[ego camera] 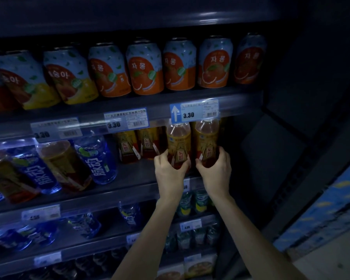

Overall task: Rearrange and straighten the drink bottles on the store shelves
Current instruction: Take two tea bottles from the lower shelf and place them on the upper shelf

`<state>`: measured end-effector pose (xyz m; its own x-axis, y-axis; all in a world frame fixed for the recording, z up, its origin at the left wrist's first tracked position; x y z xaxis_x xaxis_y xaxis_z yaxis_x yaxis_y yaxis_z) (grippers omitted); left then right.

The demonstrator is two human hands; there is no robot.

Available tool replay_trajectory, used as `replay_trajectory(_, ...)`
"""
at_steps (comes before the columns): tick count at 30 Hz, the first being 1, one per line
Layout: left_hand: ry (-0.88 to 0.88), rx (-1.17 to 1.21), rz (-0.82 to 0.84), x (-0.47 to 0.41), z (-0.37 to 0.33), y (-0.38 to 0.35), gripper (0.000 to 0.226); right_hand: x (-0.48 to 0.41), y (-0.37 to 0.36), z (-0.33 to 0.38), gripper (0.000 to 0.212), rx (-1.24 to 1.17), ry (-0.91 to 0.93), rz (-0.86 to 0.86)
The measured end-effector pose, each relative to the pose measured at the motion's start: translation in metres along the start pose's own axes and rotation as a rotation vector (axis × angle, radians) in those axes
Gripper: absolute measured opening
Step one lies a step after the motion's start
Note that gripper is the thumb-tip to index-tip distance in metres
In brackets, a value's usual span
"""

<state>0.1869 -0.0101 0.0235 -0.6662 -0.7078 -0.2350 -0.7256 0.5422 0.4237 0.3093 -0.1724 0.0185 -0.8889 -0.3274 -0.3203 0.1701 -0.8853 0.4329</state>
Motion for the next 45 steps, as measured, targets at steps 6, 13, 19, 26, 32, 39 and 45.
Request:
replay_trajectory(6, -0.024, 0.007, 0.021, -0.003, -0.011, -0.022, 0.069, -0.002, 0.013, -0.012, 0.066, 0.006, -0.048, -0.018)
replay_trajectory(13, -0.008, 0.019, 0.062, -0.005, -0.012, -0.024, 0.073, -0.002, 0.014, -0.012, 0.068, 0.024, -0.058, -0.023)
replay_trajectory(19, -0.037, 0.025, 0.07, 0.008, -0.004, -0.008, 0.074, 0.023, 0.017, 0.013, 0.07, 0.023, 0.046, -0.104)
replay_trajectory(26, -0.064, -0.055, -0.051, 0.024, 0.014, 0.071, 0.064, 0.063, -0.035, 0.062, 0.066, 0.009, 0.145, -0.006)
replay_trajectory(32, -0.073, -0.055, -0.127, 0.047, 0.042, 0.155, 0.055, 0.102, -0.106, 0.104, 0.059, -0.027, 0.165, 0.145)
replay_trajectory(39, -0.055, -0.103, -0.279, 0.068, 0.086, 0.277, 0.049, 0.152, -0.19, 0.166, 0.05, -0.089, 0.225, 0.235)
replay_trajectory(45, 0.037, -0.083, -0.353, 0.058, 0.128, 0.355, 0.062, 0.174, -0.25, 0.209, 0.055, -0.081, 0.207, 0.242)
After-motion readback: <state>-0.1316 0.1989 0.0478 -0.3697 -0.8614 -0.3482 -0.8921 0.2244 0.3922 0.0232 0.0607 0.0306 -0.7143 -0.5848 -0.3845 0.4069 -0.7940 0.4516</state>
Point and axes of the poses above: each hand's wrist, its own x-axis away from the middle knuckle, its own y-axis out of the back of the hand, z = x × y, the point moved 10 cm from there along -x, towards the middle knuckle, and after that the axes turned 14 degrees about z, right-handed, at the moved point
